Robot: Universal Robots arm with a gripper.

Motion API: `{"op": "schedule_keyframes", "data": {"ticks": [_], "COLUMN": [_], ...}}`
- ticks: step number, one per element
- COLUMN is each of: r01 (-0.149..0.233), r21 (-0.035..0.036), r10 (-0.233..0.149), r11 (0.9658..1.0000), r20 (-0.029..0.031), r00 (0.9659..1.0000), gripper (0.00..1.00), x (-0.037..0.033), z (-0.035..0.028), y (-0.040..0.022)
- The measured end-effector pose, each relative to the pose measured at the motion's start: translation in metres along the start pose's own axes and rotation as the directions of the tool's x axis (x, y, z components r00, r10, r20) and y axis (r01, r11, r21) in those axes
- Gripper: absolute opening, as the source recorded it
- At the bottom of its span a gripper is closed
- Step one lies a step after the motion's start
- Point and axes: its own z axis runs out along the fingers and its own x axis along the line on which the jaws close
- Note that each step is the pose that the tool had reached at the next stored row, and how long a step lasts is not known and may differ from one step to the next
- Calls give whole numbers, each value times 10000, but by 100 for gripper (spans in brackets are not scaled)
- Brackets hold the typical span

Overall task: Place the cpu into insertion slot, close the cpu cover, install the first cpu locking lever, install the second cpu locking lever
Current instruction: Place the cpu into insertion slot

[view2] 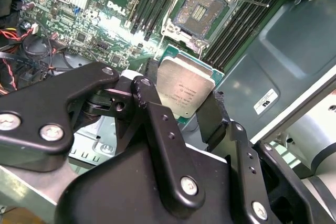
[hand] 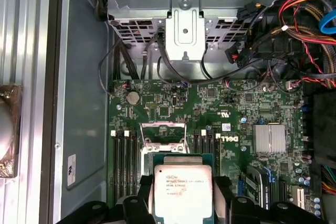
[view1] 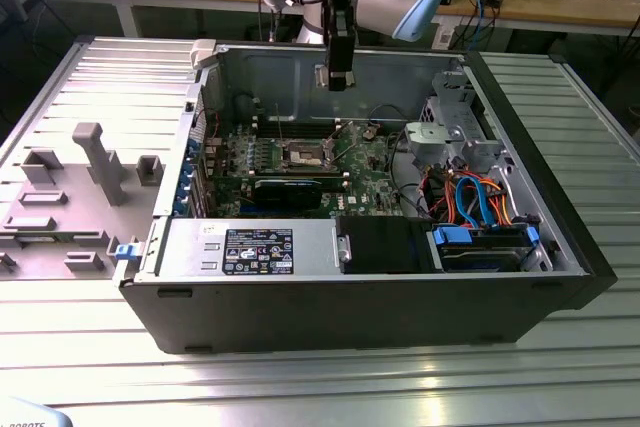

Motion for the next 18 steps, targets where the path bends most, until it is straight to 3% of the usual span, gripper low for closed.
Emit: {"op": "schedule_keyframes", "data": {"ticks": [2,5,6,14,18], "r01": [-3,-7,-7,-7,-7], "r21": [135,396,435,456,510], "r10": [3,7,7,7,7], "r11": [9999,9992,9991,9990,9987], "r20": [0,0,0,0,-3], "r00": [10000,10000,10000,10000,10000], "gripper": [54,54,54,54,54], "x": [0,-1,-1,-1,-1], "z": [7,23,27,37,51], "y": [0,-1,-1,-2,-2]}}
